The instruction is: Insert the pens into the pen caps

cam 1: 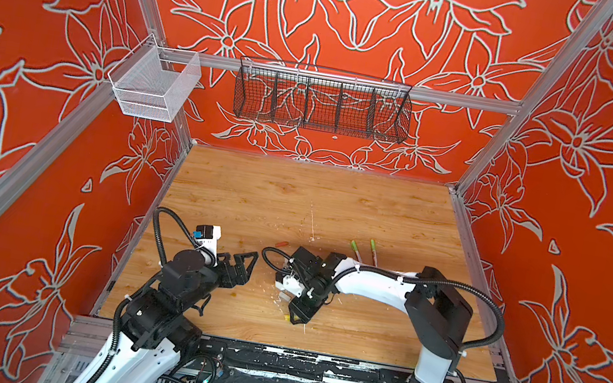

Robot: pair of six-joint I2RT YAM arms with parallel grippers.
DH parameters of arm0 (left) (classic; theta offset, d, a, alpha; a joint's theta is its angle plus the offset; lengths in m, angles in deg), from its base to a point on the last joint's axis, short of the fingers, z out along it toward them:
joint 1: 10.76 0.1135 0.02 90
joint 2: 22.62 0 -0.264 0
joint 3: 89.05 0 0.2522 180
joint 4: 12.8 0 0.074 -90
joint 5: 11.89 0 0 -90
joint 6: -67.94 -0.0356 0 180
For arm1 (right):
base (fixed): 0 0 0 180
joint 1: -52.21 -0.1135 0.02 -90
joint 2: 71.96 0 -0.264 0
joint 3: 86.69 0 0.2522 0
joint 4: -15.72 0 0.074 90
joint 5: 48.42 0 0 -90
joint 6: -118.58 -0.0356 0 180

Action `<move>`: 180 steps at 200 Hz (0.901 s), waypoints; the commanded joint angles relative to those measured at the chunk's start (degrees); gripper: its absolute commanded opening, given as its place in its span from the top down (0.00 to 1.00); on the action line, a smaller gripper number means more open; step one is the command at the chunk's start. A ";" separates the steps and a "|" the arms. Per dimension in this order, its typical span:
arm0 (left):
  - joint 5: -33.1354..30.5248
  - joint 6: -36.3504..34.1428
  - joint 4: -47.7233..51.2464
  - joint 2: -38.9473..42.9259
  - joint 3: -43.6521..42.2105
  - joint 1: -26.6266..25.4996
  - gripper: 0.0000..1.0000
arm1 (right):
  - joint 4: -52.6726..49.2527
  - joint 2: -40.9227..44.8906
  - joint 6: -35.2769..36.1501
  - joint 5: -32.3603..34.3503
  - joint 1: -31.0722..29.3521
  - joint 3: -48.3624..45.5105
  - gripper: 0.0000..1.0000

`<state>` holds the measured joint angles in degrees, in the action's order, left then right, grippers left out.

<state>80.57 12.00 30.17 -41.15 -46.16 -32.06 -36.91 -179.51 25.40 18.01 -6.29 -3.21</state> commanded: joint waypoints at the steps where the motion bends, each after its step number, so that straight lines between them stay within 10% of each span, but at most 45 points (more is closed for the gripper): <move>1: -1.31 -0.29 1.36 0.98 1.28 0.50 0.03 | -1.53 -2.31 3.47 0.92 -0.25 1.83 0.54; 180: -6.55 -2.72 7.79 1.87 10.24 0.47 0.03 | -0.63 -1.17 1.71 6.61 -6.36 -3.95 0.82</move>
<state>74.16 9.80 36.95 -38.89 -36.35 -32.02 -35.36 -179.29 27.28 22.05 -11.66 -4.33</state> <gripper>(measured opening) 0.971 0.201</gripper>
